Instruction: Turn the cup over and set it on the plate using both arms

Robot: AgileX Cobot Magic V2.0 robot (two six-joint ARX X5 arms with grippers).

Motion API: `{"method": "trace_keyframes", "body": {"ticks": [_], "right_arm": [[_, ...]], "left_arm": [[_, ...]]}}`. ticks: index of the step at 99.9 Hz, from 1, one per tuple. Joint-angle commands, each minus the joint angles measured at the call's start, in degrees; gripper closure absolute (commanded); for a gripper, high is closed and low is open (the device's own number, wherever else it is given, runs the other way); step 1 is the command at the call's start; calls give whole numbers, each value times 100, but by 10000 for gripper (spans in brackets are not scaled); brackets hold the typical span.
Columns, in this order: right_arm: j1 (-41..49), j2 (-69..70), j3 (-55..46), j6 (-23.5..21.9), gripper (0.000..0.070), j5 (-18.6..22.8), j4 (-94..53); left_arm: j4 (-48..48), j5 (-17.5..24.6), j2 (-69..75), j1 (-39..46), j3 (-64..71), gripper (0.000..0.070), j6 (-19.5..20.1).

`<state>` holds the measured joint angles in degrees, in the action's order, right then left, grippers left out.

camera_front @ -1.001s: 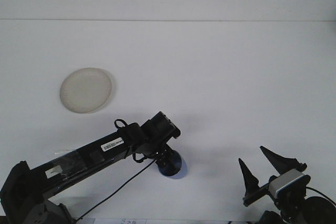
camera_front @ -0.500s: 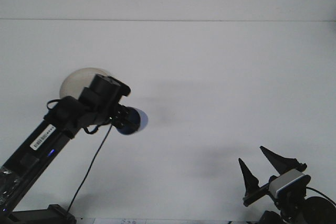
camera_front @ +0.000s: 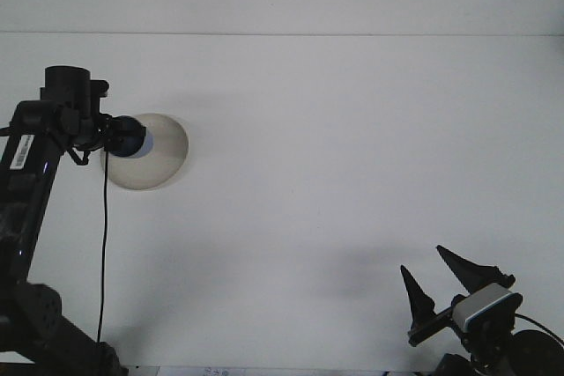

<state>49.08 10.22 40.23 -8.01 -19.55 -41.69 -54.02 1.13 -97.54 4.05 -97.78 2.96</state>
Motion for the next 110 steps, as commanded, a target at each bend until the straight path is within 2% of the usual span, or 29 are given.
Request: {"method": "trace_keyframes", "body": {"ticks": [1, 18, 64, 68, 74, 76, 77, 80, 84, 89, 110], "right_arm": [[57, 4, 13, -101, 221, -2, 52], [57, 4, 13, -103, 221, 0, 44], [57, 4, 13, -103, 222, -2, 46], [57, 4, 13, -105, 222, -2, 48], [57, 4, 13, -105, 222, -2, 48], [57, 4, 13, -105, 222, -2, 48], [57, 4, 13, -105, 222, -2, 48], [57, 4, 13, -105, 222, -2, 48], [57, 4, 13, -105, 222, -2, 48], [57, 4, 13, -109, 222, -2, 46], [57, 4, 13, -127, 222, 0, 44]], "left_arm": [[55, -15, -369, 28, -297, 689, -127], [15, -247, -1154, 120, -634, 690, -234], [46, -245, -1674, 120, -686, 673, -313], [48, -245, -1674, 120, -686, 635, -356], [48, -245, -1674, 120, -686, 474, -374], [48, -245, -1674, 120, -686, 399, -382], [48, -245, -1674, 120, -686, 399, -382], [48, -245, -1674, 120, -686, 290, -400], [48, -245, -1674, 120, -686, 228, -411], [59, -245, -1674, 120, -686, 196, -411], [-98, -245, -1611, 120, -905, 195, -520]]}}
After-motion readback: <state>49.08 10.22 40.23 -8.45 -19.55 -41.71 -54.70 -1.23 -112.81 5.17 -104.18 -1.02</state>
